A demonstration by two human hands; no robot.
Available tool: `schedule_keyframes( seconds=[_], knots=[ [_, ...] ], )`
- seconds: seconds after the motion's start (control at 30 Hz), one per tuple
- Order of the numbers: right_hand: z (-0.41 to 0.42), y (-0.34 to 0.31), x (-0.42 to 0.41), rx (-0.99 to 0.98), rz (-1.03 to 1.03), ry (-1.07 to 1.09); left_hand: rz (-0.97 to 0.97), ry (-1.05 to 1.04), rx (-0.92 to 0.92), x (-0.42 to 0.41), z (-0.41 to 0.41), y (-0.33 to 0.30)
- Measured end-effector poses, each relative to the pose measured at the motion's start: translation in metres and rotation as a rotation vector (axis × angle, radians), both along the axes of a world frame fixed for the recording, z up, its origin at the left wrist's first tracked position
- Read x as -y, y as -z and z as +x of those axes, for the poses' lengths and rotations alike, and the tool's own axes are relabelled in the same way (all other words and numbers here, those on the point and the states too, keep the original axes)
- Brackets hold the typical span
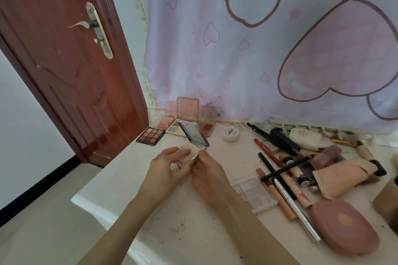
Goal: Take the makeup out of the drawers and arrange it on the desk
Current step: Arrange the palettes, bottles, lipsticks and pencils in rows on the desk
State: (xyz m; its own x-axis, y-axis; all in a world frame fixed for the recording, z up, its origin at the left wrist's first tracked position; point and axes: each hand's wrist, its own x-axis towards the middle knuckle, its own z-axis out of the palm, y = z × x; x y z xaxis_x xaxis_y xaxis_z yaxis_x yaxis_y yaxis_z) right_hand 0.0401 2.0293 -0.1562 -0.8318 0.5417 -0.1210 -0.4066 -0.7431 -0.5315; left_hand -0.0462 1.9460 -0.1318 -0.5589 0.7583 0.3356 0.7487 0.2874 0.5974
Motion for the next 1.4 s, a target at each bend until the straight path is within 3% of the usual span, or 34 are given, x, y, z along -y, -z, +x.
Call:
schedule_keyframes(
  seconds=[0.2, 0.37, 0.43, 0.63, 1.0, 1.23, 1.4],
  knots=[
    [-0.006, 0.006, -0.002, 0.119, 0.249, 0.120, 0.066, -0.059, 0.153, 0.011, -0.011, 0.012],
    [-0.009, 0.008, -0.011, 0.683, 0.947, 0.317, -0.051, -0.105, -0.041, 0.018, -0.023, 0.022],
    [-0.013, 0.002, -0.017, 0.729, 1.107, 0.329, -0.088, -0.098, -0.114, 0.018, -0.026, 0.026],
    [-0.042, -0.019, -0.042, 0.798, 1.396, 0.340, -0.080, -0.150, -0.090, 0.002, -0.040, 0.030],
    [-0.084, -0.014, -0.076, 0.739, 1.144, 0.323, -0.070, -0.212, -0.020, -0.009, -0.058, 0.042],
    [-0.100, -0.017, -0.078, 0.715, 0.976, 0.330, -0.011, -0.215, -0.131, -0.009, -0.062, 0.044],
    [-0.101, -0.017, -0.082, 0.729, 0.971, 0.330, -0.114, -0.206, -0.139, -0.013, -0.068, 0.050]
  ],
)
